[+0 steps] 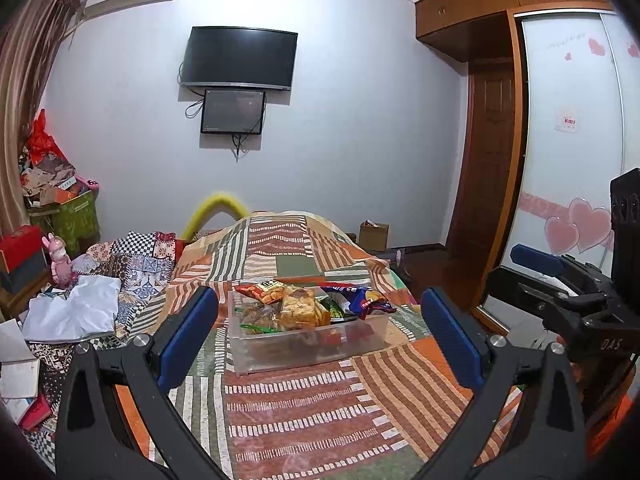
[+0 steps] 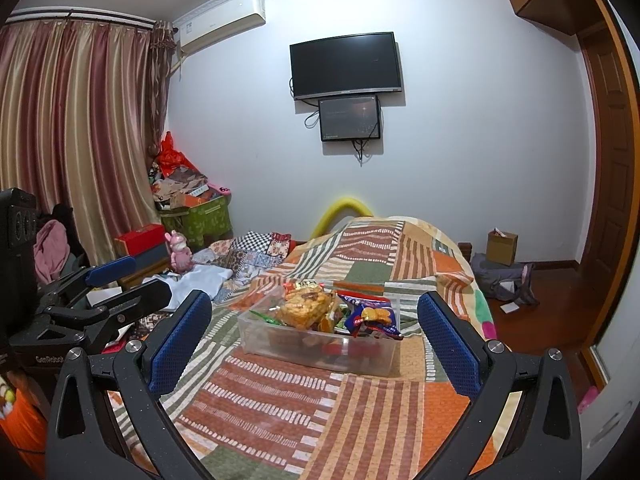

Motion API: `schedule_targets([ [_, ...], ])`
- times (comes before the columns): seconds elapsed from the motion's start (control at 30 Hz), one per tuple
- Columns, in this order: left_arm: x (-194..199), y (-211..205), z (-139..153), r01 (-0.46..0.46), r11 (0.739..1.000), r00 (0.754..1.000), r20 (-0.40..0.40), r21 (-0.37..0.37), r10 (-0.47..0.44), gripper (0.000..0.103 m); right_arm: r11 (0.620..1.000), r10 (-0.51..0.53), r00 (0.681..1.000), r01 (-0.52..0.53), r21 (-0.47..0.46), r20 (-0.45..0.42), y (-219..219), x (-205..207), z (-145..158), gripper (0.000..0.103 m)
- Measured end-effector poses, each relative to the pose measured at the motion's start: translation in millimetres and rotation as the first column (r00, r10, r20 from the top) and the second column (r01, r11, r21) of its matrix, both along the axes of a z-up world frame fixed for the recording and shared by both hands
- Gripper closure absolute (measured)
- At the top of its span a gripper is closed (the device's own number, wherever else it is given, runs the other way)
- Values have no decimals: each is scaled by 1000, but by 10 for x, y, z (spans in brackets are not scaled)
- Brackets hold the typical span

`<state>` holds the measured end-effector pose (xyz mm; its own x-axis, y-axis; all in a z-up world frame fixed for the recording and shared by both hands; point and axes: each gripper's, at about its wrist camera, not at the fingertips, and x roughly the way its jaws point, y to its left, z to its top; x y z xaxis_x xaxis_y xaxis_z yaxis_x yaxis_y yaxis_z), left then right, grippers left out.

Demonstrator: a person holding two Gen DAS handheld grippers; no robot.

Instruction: Organize snacks

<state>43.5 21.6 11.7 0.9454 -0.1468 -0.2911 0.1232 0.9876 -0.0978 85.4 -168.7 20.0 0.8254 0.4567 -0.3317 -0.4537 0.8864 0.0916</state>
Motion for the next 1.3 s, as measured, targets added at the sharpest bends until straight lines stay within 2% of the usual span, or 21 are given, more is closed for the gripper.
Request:
schedule_targets([
  [1.3, -16, -68, -16, 29, 999, 1000, -7, -14, -29, 0, 1000, 7, 1000, -7, 6, 1, -2, -10, 29, 0],
])
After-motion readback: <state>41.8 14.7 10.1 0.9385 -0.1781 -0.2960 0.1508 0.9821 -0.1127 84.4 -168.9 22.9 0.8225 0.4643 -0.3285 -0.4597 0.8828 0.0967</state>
